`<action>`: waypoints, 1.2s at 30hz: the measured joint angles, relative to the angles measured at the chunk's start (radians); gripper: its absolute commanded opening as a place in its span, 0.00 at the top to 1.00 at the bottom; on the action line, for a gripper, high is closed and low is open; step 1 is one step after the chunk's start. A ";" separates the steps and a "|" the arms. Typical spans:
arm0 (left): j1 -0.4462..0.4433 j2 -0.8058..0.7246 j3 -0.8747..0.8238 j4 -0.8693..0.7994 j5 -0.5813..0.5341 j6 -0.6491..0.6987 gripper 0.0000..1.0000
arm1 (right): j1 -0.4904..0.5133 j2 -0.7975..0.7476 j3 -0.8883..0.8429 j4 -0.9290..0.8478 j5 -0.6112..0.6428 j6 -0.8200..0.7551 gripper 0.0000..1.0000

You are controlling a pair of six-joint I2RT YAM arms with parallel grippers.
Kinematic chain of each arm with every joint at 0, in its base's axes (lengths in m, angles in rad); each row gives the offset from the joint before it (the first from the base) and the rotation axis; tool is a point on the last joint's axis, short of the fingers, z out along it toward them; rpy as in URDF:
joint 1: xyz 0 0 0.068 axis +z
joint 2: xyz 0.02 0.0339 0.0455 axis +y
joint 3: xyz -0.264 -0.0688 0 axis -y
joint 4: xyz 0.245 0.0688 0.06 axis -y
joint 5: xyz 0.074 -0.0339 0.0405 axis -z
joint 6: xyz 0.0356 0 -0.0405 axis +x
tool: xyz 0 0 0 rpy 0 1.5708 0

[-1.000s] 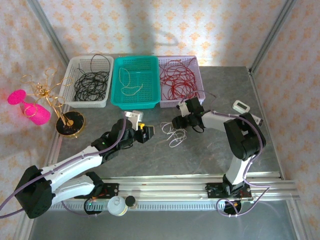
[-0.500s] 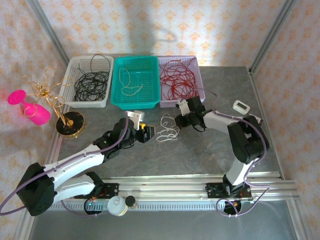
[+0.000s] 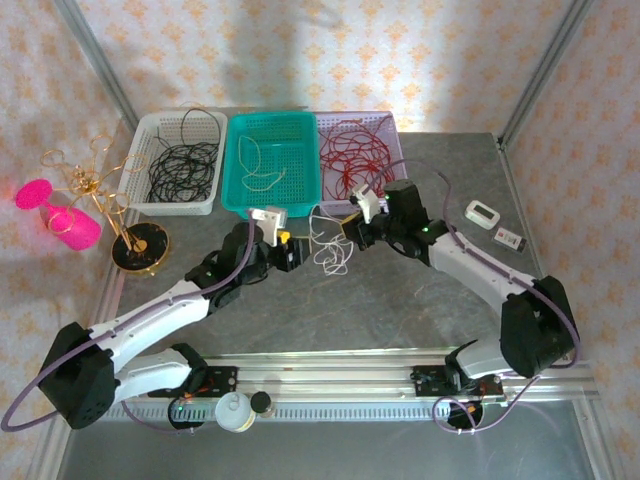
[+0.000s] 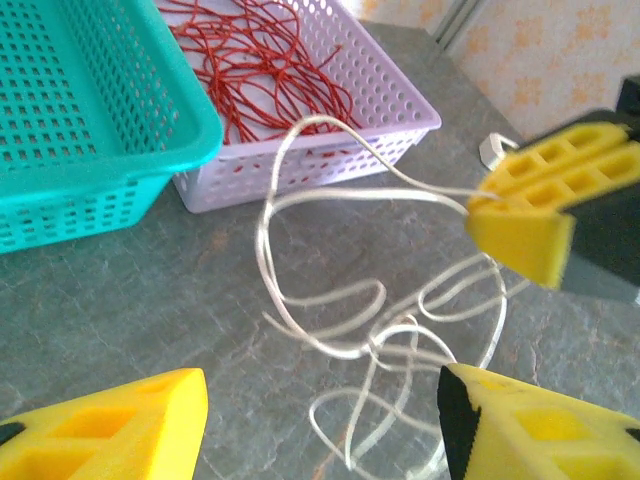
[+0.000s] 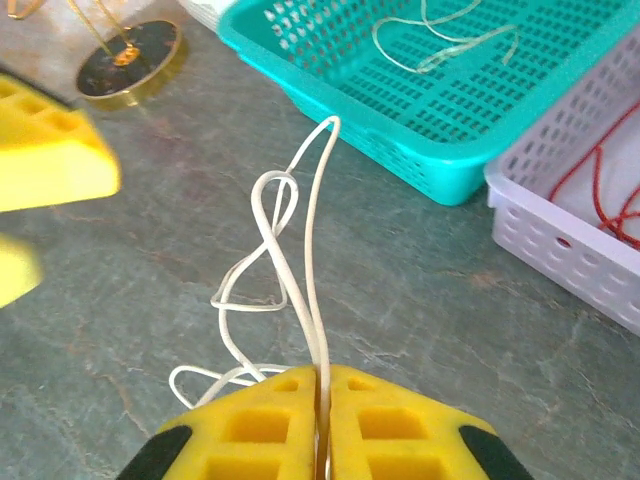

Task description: Untangle the cables

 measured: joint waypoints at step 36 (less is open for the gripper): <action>0.213 0.155 0.024 0.194 0.583 0.119 0.59 | 0.008 -0.032 -0.030 0.006 -0.203 -0.087 0.93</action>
